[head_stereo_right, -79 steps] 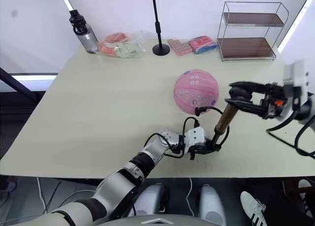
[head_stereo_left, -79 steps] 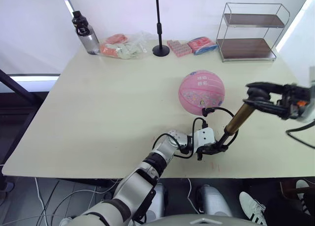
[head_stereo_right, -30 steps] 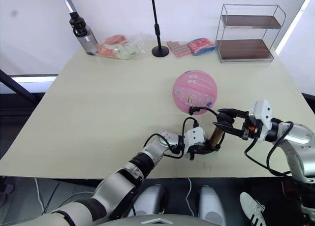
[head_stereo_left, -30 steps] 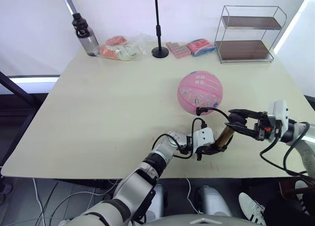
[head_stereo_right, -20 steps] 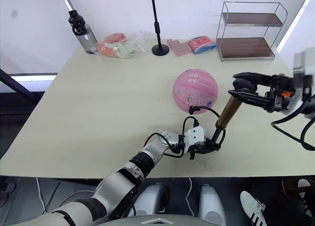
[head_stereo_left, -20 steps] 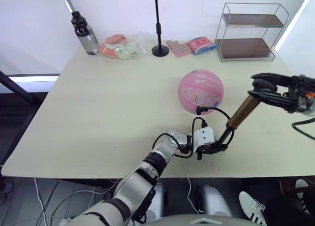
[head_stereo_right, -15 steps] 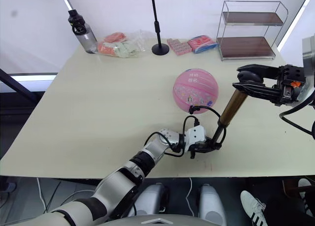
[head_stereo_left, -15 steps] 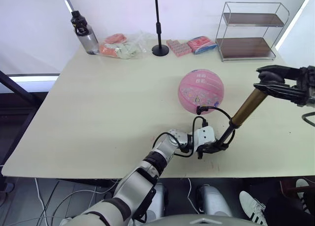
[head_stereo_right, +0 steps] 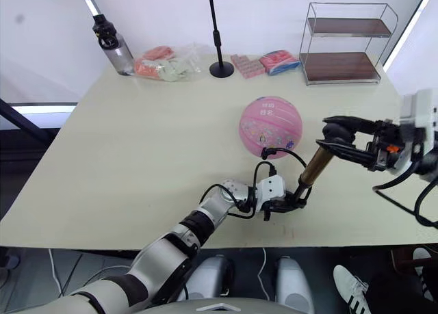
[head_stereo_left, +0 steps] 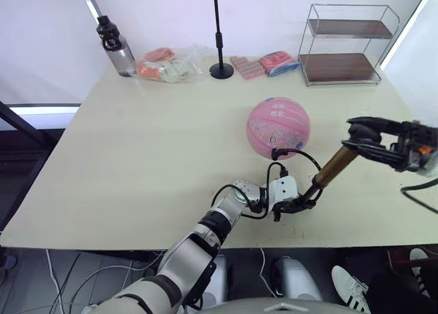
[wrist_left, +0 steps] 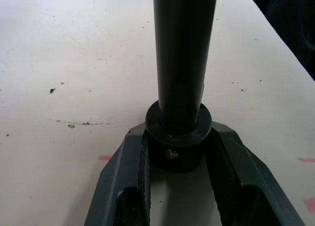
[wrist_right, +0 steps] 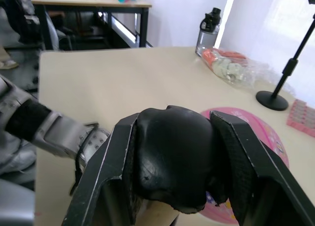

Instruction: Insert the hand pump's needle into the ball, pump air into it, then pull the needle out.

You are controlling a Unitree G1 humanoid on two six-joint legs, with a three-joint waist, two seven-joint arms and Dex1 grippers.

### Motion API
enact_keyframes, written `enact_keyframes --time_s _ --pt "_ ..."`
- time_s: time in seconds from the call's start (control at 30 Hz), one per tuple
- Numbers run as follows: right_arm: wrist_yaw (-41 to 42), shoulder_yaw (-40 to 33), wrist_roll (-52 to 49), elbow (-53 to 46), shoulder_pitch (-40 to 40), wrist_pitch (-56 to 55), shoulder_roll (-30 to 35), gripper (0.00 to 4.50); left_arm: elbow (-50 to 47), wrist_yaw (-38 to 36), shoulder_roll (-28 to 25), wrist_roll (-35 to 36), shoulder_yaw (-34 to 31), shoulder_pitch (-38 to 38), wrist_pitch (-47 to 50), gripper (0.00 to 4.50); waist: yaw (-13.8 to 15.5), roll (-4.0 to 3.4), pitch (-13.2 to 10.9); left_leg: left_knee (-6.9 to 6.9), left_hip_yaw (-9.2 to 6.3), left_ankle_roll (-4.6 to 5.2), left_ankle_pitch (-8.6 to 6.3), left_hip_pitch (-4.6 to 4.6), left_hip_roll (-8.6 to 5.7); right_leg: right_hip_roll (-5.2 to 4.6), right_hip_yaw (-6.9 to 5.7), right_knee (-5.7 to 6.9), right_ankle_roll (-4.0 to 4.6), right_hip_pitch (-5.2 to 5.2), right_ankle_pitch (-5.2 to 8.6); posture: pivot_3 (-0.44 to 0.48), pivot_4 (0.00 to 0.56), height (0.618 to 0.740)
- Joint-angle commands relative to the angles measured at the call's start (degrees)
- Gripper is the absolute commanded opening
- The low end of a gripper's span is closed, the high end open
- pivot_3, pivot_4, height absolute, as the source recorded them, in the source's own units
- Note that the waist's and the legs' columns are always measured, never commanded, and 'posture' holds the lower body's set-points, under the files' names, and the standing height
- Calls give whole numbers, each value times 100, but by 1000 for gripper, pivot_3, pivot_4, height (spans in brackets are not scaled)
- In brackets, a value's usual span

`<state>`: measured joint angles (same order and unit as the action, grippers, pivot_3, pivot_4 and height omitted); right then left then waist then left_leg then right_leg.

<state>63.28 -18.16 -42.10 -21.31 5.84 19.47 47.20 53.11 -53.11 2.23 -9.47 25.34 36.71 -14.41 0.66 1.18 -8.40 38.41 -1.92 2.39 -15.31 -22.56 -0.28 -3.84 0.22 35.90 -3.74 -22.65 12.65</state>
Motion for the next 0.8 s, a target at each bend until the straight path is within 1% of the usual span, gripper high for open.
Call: enact_keyframes --time_s 0.03,0.1,0.17,0.3,0.37,0.5,0.6,0.67,0.73,0.8 --pt "111 755 1030 346 -599 -846 -354 1653 246 -97 -107 -200 142 -194 185 1096 -2 4 10 1 -1 0 0 3 3 7 1 1 0 3 0 0 150 740" --pt "96 985 1385 597 -778 -1258 -533 1653 227 -105 -105 -202 148 -209 193 1095 -6 7 19 1 2 0 0 17 3 14 6 1 1 13 -1 0 150 740" --pt "185 1238 1738 793 -906 -1674 -567 1653 212 -111 -106 -213 148 -216 185 1095 -5 5 20 0 4 -1 0 32 4 17 8 1 2 25 0 0 150 740" --pt "177 1564 2059 1077 -1013 -2212 -720 1653 189 -125 -105 -229 148 -233 187 1095 1 22 31 -7 1 -2 -1 68 9 17 8 1 14 60 7 0 150 740" --pt "108 1600 2015 1046 -1013 -2228 -760 1653 172 -130 -113 -241 146 -245 186 1095 4 20 32 -9 3 -2 -1 68 12 16 10 1 14 60 7 0 150 740" --pt "94 1306 1426 744 -803 -2082 -772 1653 153 -136 -120 -243 133 -269 199 1095 9 19 31 -10 1 -2 -1 67 15 16 9 0 16 60 8 0 150 740" --pt "187 1075 1159 592 -652 -1870 -547 1653 159 -116 -117 -251 125 -281 183 1095 15 8 24 -10 1 -2 -1 63 15 14 9 -1 24 58 12 0 150 740" --pt "59 684 498 305 -293 -1299 -290 1653 183 -84 -113 -266 123 -286 155 1095 17 -1 14 -9 2 -2 -1 59 12 8 9 -3 26 57 14 0 150 740" --pt "-81 306 -150 102 93 -744 -28 1653 224 -52 -122 -311 150 -298 71 1095 17 -37 -12 -6 5 -2 -1 54 8 0 10 -3 31 55 16 0 150 740" --pt "-227 103 -504 24 328 -394 74 1653 267 -30 -136 -363 188 -305 -23 1095 18 -43 -16 -7 9 -2 -1 42 -2 -14 8 -2 27 41 14 0 150 740"
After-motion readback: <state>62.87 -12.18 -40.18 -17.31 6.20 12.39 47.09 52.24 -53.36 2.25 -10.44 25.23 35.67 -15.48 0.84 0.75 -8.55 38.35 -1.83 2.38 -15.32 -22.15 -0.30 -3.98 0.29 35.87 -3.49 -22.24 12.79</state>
